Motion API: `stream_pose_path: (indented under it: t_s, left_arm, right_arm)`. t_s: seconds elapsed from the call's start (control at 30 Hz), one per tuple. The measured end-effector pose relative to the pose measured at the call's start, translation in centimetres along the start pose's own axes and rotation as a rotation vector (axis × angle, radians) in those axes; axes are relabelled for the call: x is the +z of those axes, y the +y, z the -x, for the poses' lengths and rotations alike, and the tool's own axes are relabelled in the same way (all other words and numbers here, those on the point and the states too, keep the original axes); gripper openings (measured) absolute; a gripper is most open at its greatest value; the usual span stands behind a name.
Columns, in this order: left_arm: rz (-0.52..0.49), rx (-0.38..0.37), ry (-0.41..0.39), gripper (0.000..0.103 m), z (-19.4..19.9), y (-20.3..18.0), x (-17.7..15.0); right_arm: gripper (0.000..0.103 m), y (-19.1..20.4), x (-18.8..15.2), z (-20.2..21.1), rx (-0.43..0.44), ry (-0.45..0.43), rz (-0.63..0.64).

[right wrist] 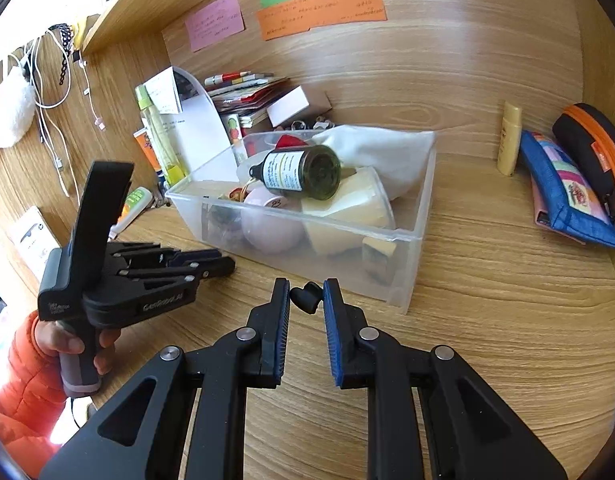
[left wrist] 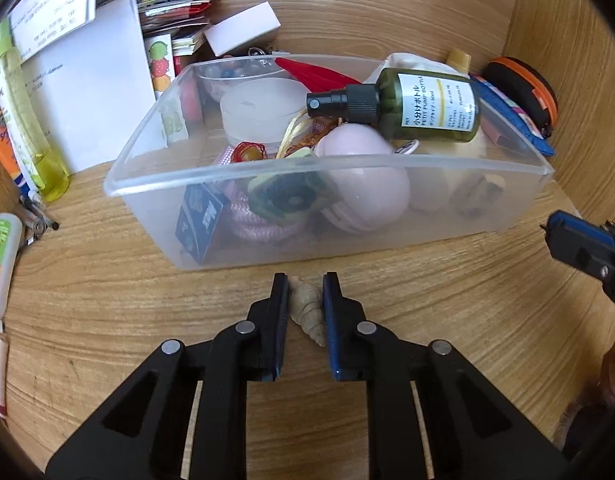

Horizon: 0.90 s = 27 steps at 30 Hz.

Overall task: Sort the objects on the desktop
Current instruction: 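Grasp the seashell with the left tool while the right grasps the black clip, then carry the seashell and black clip into the clear box and open both tools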

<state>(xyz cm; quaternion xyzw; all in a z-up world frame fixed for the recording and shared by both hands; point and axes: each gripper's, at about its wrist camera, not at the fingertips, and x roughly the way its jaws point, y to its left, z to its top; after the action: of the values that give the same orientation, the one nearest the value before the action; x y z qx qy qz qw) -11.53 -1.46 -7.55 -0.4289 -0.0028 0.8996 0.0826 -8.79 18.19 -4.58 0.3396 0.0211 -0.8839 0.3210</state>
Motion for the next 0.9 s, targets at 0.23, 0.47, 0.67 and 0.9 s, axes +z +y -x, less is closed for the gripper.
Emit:
stream_pose_path:
  t_s: [0.23, 0.47, 0.67, 0.9]
  left_arm:
    - [-0.019, -0.002, -0.094, 0.016, 3.8, -0.2, -0.3]
    - [-0.04, 0.0, -0.17, 0.016, 6.6, -0.4, 0.7]
    - [-0.032, 0.002, -0.216, 0.016, 8.1, 0.3, 1.5]
    - [-0.019, -0.002, -0.245, 0.016, 8.6, 1.4, 2.8]
  right_arm:
    - [0.015, -0.1, 0.8, 0.9, -0.031, -0.024, 0.002]
    - [0.015, 0.0, 1.6, 1.2, -0.052, -0.036, 0.009]
    - [0.015, 0.1, 2.3, 1.6, -0.062, -0.051, 0.024]
    - [0.015, -0.8, 3.3, 1.2, -0.08, -0.051, 0.003]
